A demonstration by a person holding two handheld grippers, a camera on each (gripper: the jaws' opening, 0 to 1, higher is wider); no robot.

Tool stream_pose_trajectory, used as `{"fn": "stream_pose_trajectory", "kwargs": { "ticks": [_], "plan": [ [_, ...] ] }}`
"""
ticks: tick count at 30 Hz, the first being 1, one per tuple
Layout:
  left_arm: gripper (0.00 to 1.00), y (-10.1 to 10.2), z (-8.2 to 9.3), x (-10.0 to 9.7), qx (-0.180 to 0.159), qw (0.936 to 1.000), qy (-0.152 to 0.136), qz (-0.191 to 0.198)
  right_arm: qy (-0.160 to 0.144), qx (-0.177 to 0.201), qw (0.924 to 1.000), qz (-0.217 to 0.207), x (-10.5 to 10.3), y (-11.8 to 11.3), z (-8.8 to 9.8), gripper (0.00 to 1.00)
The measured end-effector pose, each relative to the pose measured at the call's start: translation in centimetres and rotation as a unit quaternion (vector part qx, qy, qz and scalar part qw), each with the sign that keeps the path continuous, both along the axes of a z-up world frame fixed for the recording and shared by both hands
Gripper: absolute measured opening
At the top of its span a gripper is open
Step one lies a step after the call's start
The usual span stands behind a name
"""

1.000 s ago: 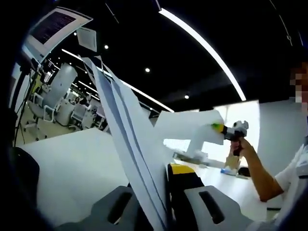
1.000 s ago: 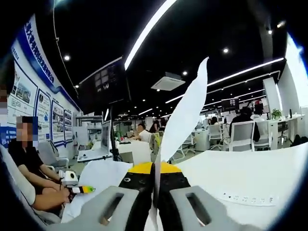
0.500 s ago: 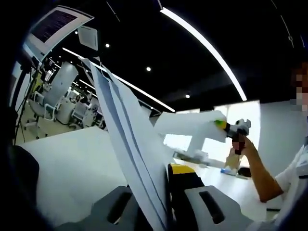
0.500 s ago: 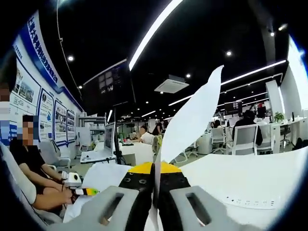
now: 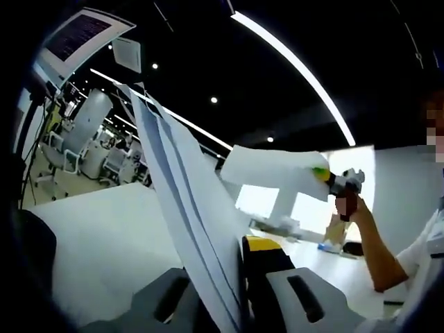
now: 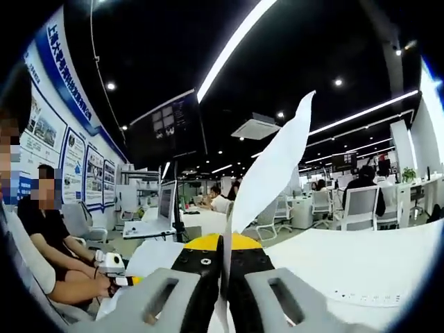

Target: Organize the stack of printing papers by aligning and flattening the scattered papers on the table

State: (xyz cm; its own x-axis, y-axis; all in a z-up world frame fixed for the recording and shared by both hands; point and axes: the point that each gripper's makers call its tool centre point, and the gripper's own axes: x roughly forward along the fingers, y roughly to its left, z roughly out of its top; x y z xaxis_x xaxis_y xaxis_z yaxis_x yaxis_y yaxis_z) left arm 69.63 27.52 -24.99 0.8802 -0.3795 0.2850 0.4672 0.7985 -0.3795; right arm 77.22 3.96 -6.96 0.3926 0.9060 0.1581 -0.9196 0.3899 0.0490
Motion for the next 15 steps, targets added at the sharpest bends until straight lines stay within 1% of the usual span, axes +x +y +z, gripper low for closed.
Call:
{"fn": "stream_pose_trajectory", "kwargs": {
  "ticks": [6,15],
  "plan": [
    [0.09,0.05,0.00,0.00,0.000,1.0000,0.000,0.000,-0.004,0.009,0.9999,0.005,-0.44,-0.06,0.50,0.00],
    [0.10,0.13,0.01,0.02,0.000,1.0000,0.000,0.002,0.002,0.026,0.9995,0.018,-0.60,0.22,0.84,0.00]
  ]
}}
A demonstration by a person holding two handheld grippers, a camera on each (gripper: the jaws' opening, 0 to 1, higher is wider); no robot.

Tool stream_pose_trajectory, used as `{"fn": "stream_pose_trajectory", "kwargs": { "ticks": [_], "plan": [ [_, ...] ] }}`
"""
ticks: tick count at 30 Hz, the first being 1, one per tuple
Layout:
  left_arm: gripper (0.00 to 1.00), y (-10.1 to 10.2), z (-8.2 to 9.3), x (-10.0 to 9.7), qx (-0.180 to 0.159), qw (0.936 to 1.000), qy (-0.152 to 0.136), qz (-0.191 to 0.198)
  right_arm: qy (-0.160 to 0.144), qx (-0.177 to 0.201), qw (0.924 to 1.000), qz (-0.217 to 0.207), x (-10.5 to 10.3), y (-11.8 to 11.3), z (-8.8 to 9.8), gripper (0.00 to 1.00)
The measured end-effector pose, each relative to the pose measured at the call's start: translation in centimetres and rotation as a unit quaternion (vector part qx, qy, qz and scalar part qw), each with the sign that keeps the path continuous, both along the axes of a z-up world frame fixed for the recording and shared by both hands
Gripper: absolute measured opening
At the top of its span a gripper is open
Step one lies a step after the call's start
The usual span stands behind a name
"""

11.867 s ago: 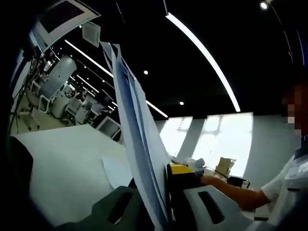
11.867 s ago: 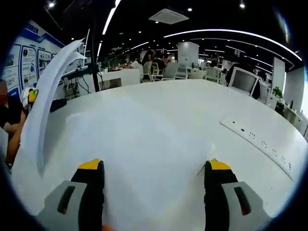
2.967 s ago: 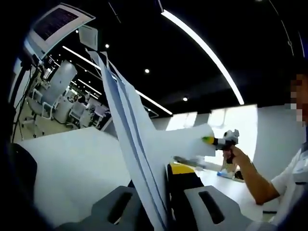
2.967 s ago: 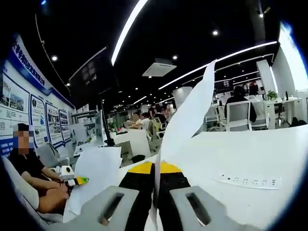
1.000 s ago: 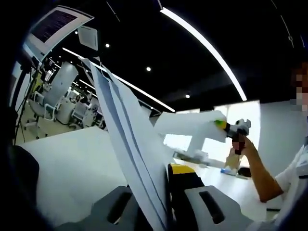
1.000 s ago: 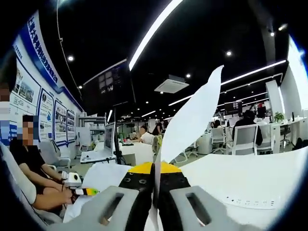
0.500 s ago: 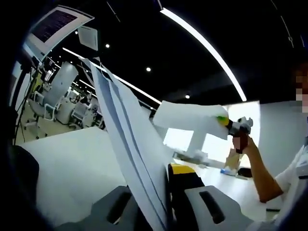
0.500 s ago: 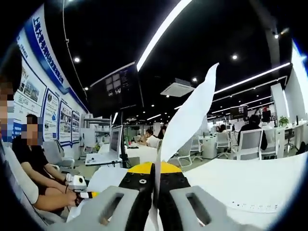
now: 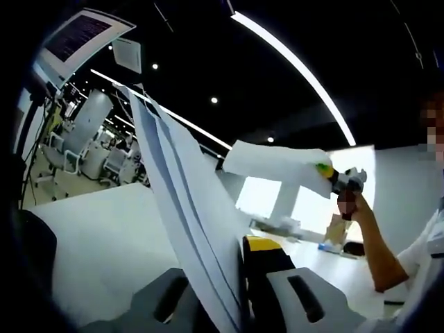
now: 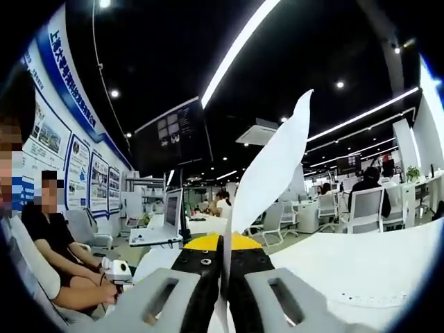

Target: Organize the stack of printing papers by aligning and flattening the scattered papers on the table

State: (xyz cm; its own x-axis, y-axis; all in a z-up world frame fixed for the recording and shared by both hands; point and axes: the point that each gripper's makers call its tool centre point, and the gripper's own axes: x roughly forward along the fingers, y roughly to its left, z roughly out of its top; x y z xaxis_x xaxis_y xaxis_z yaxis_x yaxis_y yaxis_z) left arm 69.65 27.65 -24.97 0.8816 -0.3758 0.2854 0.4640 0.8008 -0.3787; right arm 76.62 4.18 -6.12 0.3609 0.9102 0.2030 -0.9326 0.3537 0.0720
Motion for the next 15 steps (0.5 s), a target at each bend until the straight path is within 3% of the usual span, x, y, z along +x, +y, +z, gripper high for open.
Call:
{"fn": "stream_pose_trajectory", "kwargs": {
  "ticks": [15],
  "plan": [
    [0.10,0.1,0.1,0.0,0.001,1.0000,-0.003,0.003,0.009,0.006,0.9995,0.028,-0.7,1.8,-0.2,0.00]
  ]
}}
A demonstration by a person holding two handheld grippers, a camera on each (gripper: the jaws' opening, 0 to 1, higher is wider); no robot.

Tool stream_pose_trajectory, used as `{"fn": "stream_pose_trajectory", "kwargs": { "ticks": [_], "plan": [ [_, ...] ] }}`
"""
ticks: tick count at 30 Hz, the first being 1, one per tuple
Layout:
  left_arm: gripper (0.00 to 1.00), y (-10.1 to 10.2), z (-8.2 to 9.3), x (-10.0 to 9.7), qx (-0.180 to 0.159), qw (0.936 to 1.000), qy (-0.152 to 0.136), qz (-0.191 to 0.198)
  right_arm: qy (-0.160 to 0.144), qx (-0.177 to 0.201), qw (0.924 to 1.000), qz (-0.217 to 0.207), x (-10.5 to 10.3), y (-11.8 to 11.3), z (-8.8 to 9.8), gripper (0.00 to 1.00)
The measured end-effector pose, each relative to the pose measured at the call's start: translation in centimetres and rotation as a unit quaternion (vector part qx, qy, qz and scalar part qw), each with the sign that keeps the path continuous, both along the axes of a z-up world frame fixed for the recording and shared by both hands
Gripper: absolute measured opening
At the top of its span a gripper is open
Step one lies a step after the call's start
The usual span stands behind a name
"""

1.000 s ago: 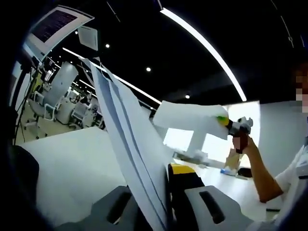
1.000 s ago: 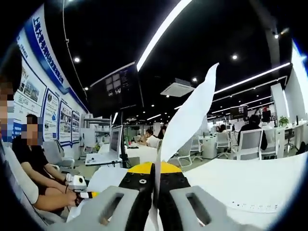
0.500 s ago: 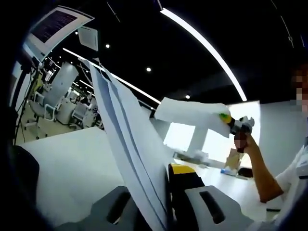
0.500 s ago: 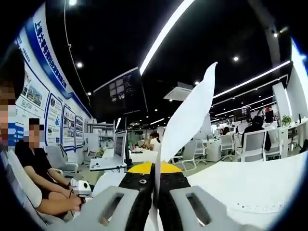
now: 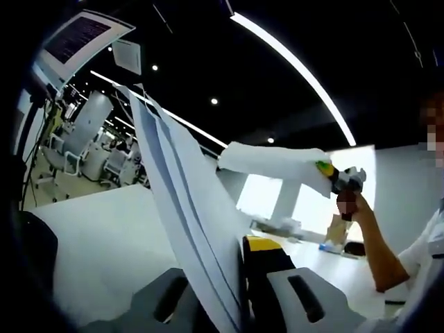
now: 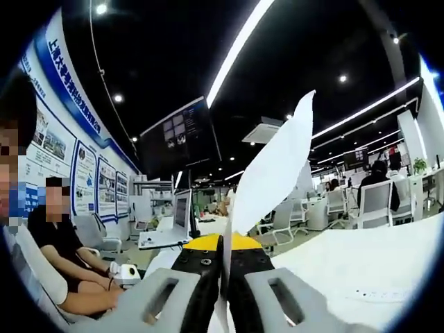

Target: Organize the stack of printing papers by aligning and flattening the scattered papers on the table

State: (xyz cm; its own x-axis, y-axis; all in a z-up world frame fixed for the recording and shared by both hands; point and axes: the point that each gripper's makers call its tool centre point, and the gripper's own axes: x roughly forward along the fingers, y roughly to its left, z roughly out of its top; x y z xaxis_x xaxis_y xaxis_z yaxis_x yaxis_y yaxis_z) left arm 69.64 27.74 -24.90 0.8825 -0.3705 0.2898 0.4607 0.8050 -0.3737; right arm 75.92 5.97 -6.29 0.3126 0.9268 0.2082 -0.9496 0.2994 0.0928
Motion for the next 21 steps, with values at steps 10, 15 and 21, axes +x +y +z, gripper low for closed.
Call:
{"fn": "stream_pose_trajectory", "kwargs": {
  "ticks": [10,15,21],
  "plan": [
    [0.10,0.0,0.1,0.0,0.000,1.0000,-0.002,0.002,0.009,0.003,0.9998,0.014,-0.3,1.3,-0.4,0.00],
    [0.10,0.1,0.1,-0.1,0.000,1.0000,-0.003,0.003,0.014,0.001,0.9996,0.025,-0.7,2.0,-0.7,0.00],
    [0.10,0.2,0.1,0.0,0.000,1.0000,-0.004,0.004,0.016,-0.004,0.9994,0.031,-0.9,2.6,-1.1,0.00]
  ]
}}
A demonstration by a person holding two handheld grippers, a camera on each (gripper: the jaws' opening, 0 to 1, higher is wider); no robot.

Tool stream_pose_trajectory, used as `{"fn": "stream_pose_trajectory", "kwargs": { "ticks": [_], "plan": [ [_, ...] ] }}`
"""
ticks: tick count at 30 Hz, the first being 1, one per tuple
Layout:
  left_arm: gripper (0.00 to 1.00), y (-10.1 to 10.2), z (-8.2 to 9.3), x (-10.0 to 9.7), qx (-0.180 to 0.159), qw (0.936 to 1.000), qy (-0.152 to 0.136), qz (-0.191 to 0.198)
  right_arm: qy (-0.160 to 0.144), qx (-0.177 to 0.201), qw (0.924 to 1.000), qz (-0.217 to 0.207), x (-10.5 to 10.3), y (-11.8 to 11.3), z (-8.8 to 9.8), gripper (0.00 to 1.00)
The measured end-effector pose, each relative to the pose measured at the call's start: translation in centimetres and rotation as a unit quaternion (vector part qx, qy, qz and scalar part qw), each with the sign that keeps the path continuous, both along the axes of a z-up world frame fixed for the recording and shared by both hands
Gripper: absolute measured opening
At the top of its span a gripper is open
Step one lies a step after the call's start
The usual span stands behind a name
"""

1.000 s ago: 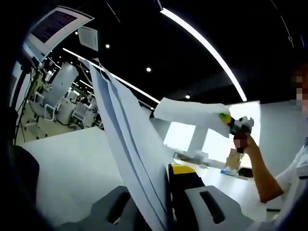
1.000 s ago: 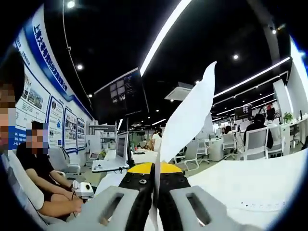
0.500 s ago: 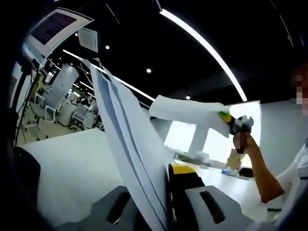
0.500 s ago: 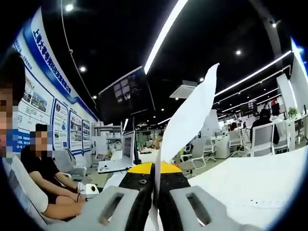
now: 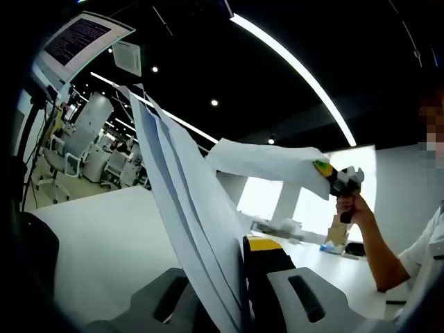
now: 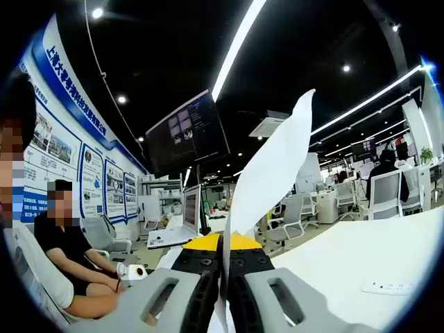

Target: Organize the stack of printing papers by aligning and flattening the scattered papers on the table

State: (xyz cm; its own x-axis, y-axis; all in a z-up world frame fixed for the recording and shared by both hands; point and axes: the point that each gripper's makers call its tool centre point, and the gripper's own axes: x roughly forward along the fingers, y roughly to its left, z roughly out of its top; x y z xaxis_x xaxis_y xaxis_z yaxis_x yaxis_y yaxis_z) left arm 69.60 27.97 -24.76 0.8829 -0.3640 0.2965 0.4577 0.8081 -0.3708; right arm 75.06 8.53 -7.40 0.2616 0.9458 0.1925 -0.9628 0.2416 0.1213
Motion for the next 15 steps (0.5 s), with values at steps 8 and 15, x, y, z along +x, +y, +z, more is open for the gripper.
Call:
{"fn": "stream_pose_trajectory", "kwargs": {
  "ticks": [8,15],
  "plan": [
    [0.10,0.0,-0.1,0.1,0.000,1.0000,0.001,0.001,0.005,-0.005,1.0000,0.004,0.1,0.3,-0.5,0.00],
    [0.10,0.1,-0.1,0.1,0.000,1.0000,0.002,0.000,0.021,-0.021,0.9994,-0.019,1.6,0.2,-1.8,0.00]
  ]
}}
